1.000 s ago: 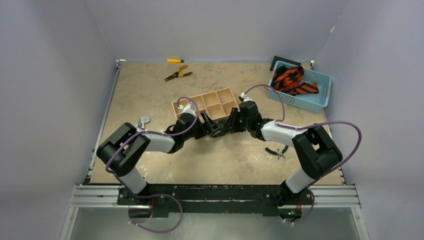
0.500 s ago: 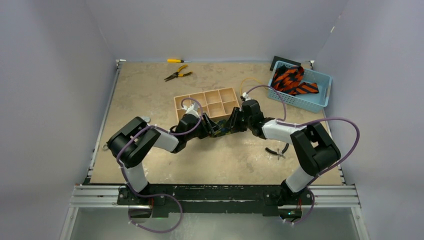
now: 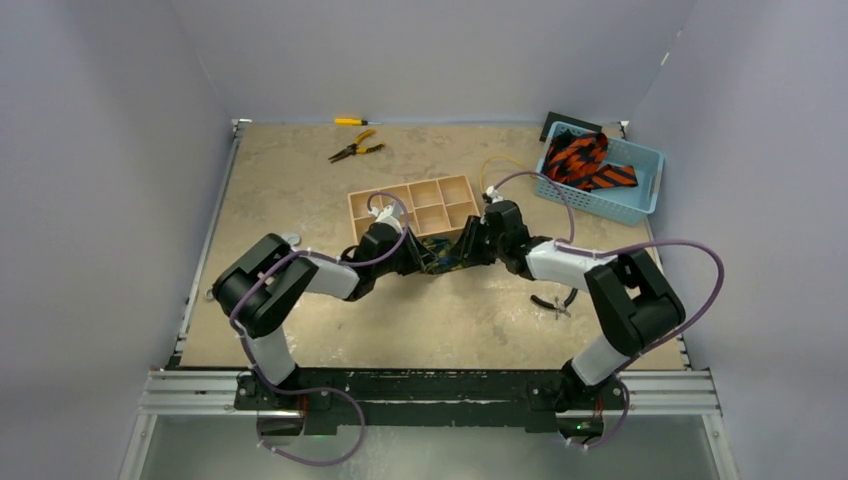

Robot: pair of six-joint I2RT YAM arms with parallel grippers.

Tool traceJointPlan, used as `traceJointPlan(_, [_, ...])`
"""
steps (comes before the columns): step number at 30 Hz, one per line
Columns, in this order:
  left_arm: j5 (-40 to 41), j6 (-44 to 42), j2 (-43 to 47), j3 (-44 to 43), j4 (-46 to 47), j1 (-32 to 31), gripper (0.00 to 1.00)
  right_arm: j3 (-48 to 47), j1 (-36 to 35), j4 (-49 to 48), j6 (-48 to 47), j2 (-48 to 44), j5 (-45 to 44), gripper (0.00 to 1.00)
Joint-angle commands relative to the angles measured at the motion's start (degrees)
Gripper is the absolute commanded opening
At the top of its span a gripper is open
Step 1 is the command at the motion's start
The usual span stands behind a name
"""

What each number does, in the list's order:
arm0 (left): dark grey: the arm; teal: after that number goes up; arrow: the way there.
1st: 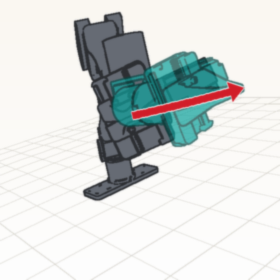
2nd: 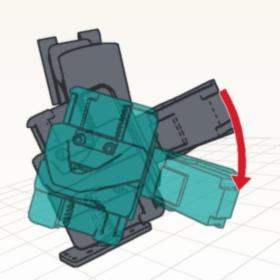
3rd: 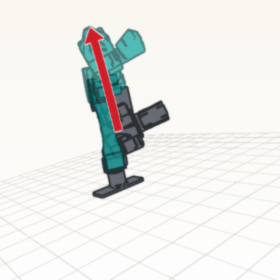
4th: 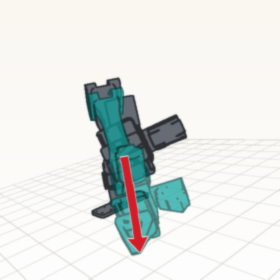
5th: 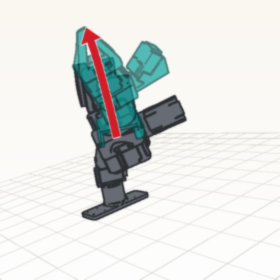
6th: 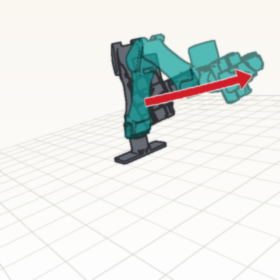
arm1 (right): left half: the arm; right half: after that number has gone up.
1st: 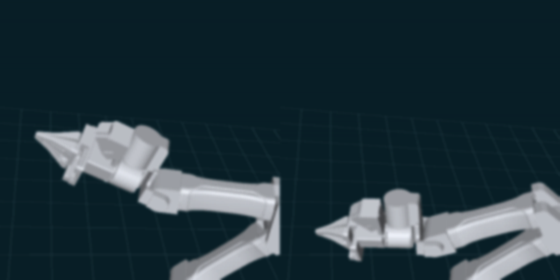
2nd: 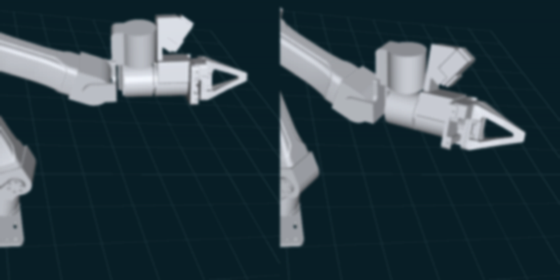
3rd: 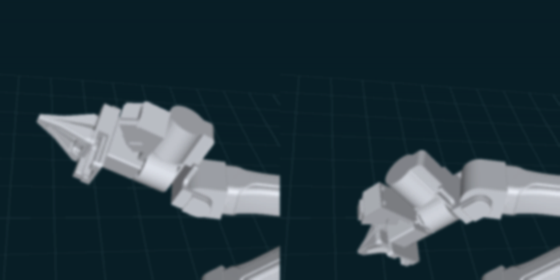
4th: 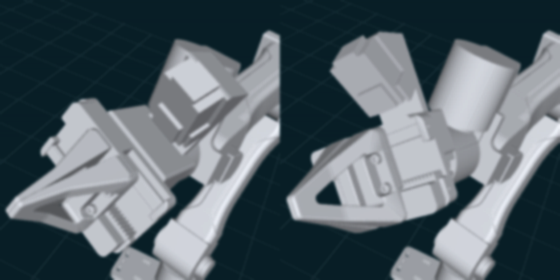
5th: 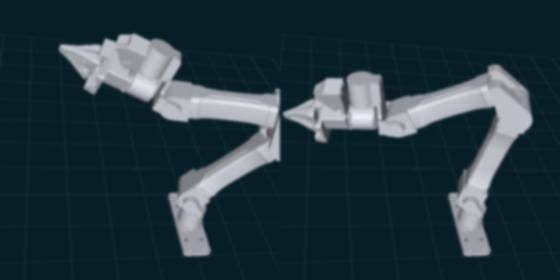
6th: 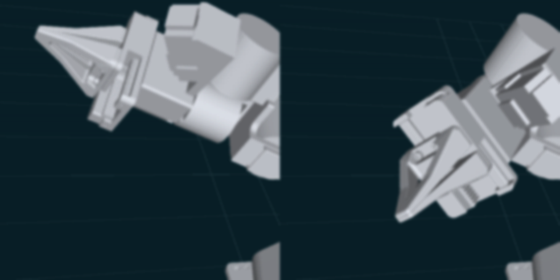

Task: Roll the ties
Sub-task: Pick up the tie at the center of the board.

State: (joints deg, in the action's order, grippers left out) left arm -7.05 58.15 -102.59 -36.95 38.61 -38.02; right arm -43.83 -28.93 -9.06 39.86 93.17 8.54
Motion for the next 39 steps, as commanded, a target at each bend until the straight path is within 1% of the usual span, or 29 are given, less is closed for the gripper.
traceJointPlan(1, [1.6, -5.3, 5.1, -3.6, -11.3, -0.3, 0.0, 0.3, 0.0, 3.7, -1.3, -7.1, -3.5, 0.42])
traceJointPlan(6, [6.3, -11.5, 11.5, -7.4, -27.1, -0.3, 0.0, -0.1, 0.2, 8.0, -1.5, -14.5, -9.5, 0.46])
traceJointPlan(11, [11.6, -16.8, 15.3, -13.0, -43.5, -0.3, 0.0, -0.5, 0.1, 8.9, -1.0, -17.9, -12.6, 0.48])
traceJointPlan(15, [16.3, -20.0, 18.7, -16.9, -52.1, -0.3, 0.0, -0.6, 0.1, 8.9, -0.6, -19.2, -13.2, 0.49])
traceJointPlan(20, [20.4, -24.5, 21.5, -24.1, -60.7, -0.3, 0.0, -0.5, 0.1, 7.9, -0.1, -20.0, -13.5, 0.48])
traceJointPlan(24, [21.0, -27.1, 22.1, -32.1, -65.2, -0.2, 0.0, -0.8, 0.1, 6.7, 0.4, -20.0, -12.9, 0.48])
traceJointPlan(27, [19.7, -28.5, 21.4, -37.9, -67.4, -0.3, 0.0, -1.1, 0.1, 5.7, 0.9, -19.8, -13.2, 0.48])
traceJointPlan(35, [15.0, -29.8, 15.2, -52.2, -69.8, -0.1, 0.0, -1.6, 0.3, 2.7, 3.6, -18.0, -12.1, 0.48])
traceJointPlan(39, [12.9, -30.1, 12.3, -56.4, -70.6, 0.0, 0.0, -2.0, 0.4, 3.0, 3.4, -17.9, -11.8, 0.48])
